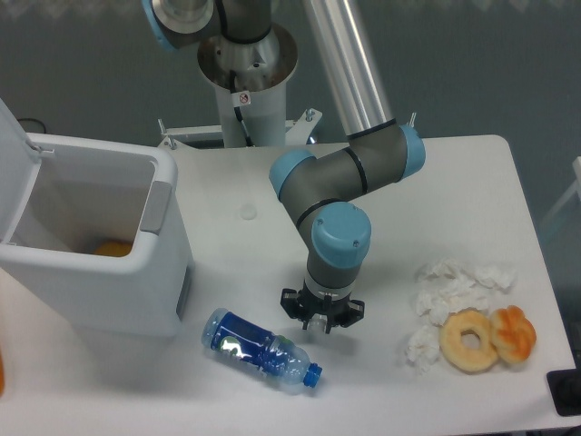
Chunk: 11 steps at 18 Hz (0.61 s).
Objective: Pick up the plastic bottle
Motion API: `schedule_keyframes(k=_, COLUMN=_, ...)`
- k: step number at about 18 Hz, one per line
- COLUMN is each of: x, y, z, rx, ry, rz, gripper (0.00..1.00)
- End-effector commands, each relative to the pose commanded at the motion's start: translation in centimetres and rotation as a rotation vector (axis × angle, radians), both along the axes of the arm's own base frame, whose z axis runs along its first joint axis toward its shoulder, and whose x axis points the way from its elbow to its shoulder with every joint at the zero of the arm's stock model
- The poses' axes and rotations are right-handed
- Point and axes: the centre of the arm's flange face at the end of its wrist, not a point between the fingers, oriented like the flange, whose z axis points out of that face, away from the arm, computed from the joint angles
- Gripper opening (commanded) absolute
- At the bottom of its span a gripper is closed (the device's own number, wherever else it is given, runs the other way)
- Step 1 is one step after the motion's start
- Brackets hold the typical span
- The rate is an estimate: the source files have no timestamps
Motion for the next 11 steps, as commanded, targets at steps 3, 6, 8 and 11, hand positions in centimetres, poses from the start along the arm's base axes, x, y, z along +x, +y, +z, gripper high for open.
schedule_keyframes(k=3, x=-0.3, y=0.2, z=1.1, rx=0.015, ry=0.018, rz=-0.003, gripper=0.39)
schedule_keyframes(k=6, x=-0.7, y=0.6, z=3.1, rx=0.036, ry=0.051, rz=-0.039, gripper=0.37)
schedule_keyframes(k=8, x=-1.1, y=0.9, z=5.8, rx=0.063, ry=0.096, rz=-0.086, gripper=0.37)
schedule_keyframes(k=11, x=-1.5, y=1.0, z=10.1, rx=0.104, ry=0.169, rz=-0.155, gripper=0.37)
